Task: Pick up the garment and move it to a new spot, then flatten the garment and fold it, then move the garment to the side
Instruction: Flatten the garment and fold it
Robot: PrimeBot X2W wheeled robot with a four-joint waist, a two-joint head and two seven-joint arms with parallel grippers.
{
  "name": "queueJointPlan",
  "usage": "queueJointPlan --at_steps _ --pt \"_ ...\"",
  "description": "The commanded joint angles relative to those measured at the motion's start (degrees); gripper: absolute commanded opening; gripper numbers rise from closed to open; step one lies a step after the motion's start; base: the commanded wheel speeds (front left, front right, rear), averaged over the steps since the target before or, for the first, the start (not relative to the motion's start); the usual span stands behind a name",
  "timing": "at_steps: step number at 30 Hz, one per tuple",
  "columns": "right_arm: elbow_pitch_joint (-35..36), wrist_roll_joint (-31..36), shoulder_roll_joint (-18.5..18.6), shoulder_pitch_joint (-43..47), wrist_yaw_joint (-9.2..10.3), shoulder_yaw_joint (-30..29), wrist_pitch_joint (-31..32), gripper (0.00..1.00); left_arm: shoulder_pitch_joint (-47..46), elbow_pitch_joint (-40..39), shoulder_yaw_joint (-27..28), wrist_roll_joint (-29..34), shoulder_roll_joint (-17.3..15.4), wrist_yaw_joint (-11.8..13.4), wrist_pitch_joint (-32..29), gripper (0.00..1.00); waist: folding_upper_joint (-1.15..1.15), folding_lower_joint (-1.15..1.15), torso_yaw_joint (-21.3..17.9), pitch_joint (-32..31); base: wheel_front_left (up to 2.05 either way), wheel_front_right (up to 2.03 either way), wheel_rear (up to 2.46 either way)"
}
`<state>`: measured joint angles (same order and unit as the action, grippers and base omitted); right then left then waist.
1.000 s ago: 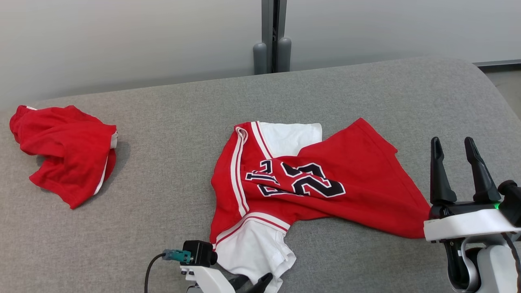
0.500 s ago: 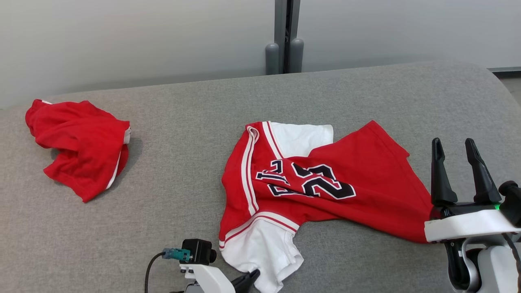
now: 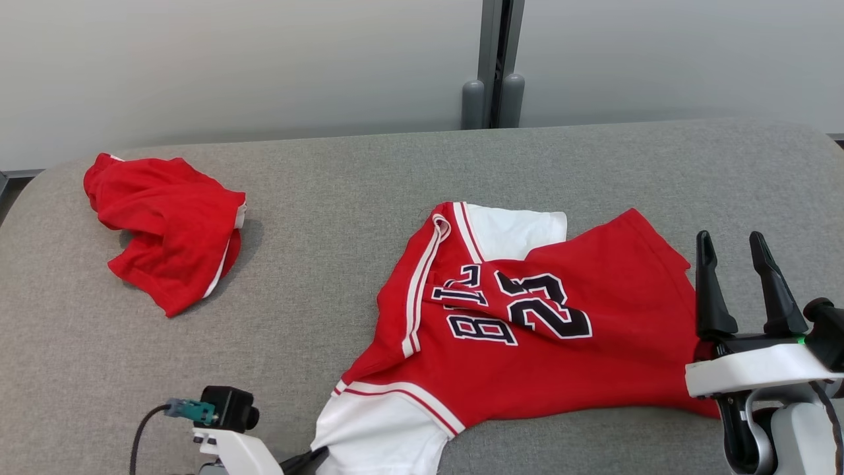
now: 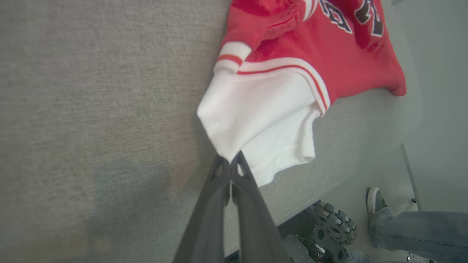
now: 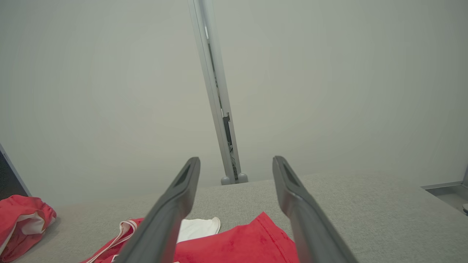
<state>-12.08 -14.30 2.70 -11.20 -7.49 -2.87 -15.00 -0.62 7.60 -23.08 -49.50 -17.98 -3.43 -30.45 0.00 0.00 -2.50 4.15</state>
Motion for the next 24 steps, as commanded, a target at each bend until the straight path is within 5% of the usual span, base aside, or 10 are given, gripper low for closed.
queueJointPlan --at_steps 1,12,20,22,23,24 --pt "-0.3 -0.3 0.4 0.3 -0.02 0.1 -0.3 1.00 0.3 -0.9 0.6 -0.6 -1.2 0.3 -0.9 0.00 0.00 0.00 0.1 -0.1 0.00 0.00 0.00" --pt "-1.1 -0.4 0.4 -0.5 -0.02 0.6 -0.3 1.00 1.6 -3.6 4.7 -5.4 -9.1 1.0 -8.6 0.00 0.00 0.00 -0.4 -0.1 0.00 0.00 0.00" --pt "-1.4 -0.3 0.4 -0.3 -0.02 0.5 -0.3 1.00 2.5 -2.5 4.5 -6.5 -8.7 1.6 -9.3 0.00 0.00 0.00 -1.1 0.2 0.00 0.00 0.00" --pt "-1.5 -0.1 0.4 -0.3 -0.02 0.5 -0.3 1.00 2.5 -2.4 4.7 -5.6 -8.9 1.9 -8.4 0.73 0.00 0.00 -1.1 0.3 0.00 0.00 0.00" --pt "-1.5 0.0 0.4 -0.3 -0.02 0.6 -0.3 1.00 2.5 -2.5 4.8 -5.3 -8.9 1.9 -7.8 1.00 0.00 0.00 -1.1 0.3 0.00 0.00 0.00" --pt "-1.6 0.1 0.4 -0.4 -0.02 0.7 -0.3 1.00 2.6 -2.8 5.2 -5.2 -8.9 1.7 -7.0 1.00 0.00 0.00 -1.1 0.3 0.00 0.00 0.00"
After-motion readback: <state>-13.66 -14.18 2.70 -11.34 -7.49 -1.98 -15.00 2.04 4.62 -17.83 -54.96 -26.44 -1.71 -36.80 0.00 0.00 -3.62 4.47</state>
